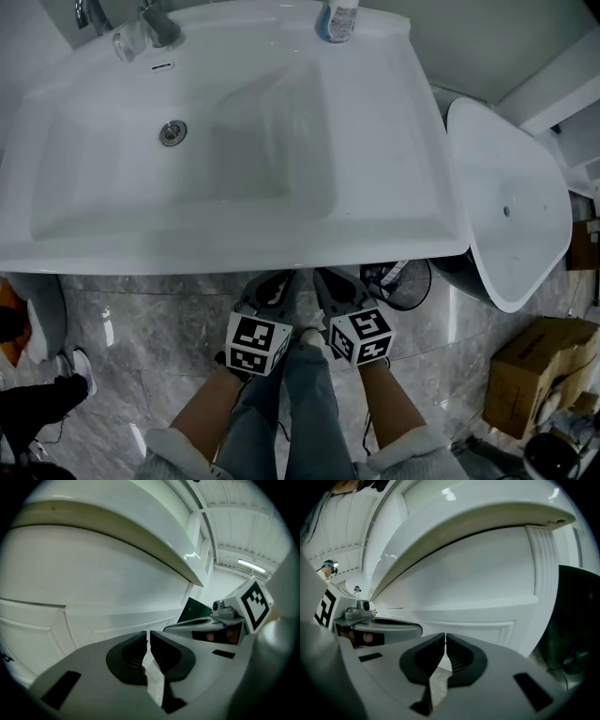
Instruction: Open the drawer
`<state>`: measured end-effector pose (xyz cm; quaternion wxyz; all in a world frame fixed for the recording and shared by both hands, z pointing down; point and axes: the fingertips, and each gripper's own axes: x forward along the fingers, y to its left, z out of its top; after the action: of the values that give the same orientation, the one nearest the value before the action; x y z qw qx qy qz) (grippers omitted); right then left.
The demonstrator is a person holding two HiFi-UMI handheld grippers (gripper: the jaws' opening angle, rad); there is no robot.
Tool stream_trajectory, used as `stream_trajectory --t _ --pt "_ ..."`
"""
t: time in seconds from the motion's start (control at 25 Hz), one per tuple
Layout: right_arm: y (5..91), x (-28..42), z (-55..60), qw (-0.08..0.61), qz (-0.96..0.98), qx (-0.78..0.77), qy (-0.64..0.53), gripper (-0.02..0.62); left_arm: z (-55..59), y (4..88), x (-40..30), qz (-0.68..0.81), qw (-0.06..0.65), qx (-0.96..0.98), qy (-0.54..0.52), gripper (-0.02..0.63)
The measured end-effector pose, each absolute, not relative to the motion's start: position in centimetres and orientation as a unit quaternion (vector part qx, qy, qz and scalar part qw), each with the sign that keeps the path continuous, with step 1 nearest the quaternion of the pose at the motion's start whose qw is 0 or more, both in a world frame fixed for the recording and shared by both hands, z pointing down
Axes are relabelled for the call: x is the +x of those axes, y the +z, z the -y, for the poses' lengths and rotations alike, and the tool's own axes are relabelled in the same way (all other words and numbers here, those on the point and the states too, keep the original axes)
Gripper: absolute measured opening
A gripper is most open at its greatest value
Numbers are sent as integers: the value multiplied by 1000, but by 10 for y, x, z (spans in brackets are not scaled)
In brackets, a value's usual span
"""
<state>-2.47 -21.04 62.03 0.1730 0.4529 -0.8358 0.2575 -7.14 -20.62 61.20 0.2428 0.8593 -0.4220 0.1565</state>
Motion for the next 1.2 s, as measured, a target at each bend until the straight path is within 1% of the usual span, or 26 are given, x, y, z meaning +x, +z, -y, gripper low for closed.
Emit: stream_trajectory --t 0.16,0.28,0.36,0.6,0.76,0.96,1.2 --pt "635 -25 212 191 843 438 247 13 209 629 -69 411 241 861 177 22" --pt "643 -24 213 207 844 431 241 36 211 638 -66 399 236 865 194 82" --pt "647 -25 215 219 847 426 232 61 213 642 -64 394 222 867 209 88" --pt "658 -25 219 256 849 414 207 83 215 659 -61 382 207 866 246 131" --pt "663 -28 221 288 849 404 181 84 215 670 -57 381 209 861 264 138" --pt "670 -31 230 325 845 398 148 80 226 677 -56 383 191 856 290 137" --pt "671 -36 234 357 856 356 115 52 225 682 -46 326 133 872 340 137"
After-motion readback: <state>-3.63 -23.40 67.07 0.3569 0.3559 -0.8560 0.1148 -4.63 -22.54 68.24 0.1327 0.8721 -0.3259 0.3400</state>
